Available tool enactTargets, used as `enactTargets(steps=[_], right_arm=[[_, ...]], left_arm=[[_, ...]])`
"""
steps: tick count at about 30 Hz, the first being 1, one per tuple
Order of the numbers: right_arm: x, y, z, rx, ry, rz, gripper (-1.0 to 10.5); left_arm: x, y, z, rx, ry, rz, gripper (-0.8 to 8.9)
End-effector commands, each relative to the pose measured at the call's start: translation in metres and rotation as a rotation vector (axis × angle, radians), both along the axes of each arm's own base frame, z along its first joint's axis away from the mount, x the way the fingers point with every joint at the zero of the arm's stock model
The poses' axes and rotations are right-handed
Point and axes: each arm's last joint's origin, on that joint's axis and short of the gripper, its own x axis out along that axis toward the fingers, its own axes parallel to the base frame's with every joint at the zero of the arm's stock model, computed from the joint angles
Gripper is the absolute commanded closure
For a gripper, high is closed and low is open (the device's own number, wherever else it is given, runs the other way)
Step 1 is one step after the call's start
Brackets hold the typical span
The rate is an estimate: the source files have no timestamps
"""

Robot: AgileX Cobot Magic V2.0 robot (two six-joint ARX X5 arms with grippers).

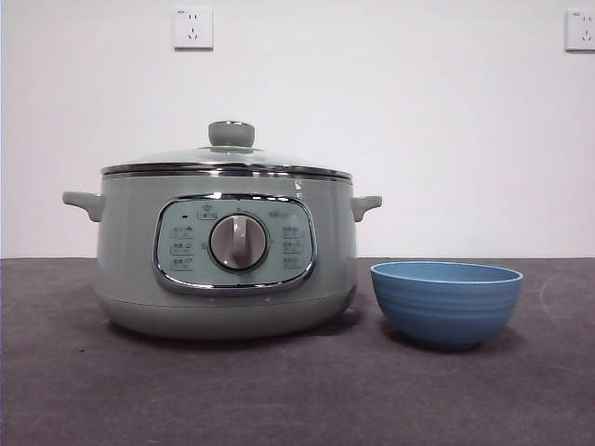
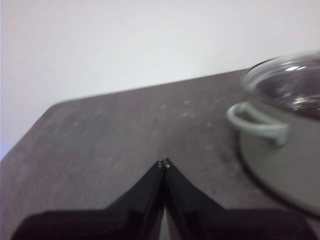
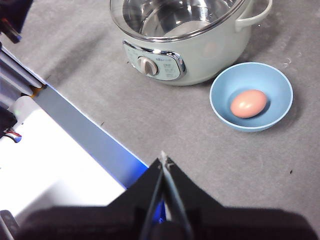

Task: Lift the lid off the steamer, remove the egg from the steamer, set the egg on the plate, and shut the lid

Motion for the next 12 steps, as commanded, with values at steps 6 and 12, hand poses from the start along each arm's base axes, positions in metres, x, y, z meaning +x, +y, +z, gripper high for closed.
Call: enactTargets(steps=[6, 12], right_arm=[[0.000, 0.000, 0.000, 0.003, 0.000, -0.005, 9.5], [0.000, 0.000, 0.001, 0.003, 0.000, -0.005, 9.5]], left_arm=[[0.002, 0.001, -0.026, -0.077, 0.035, 0.034, 8.17], [0.002, 0.001, -0.036, -0.107, 0.100, 0.038, 8.17]])
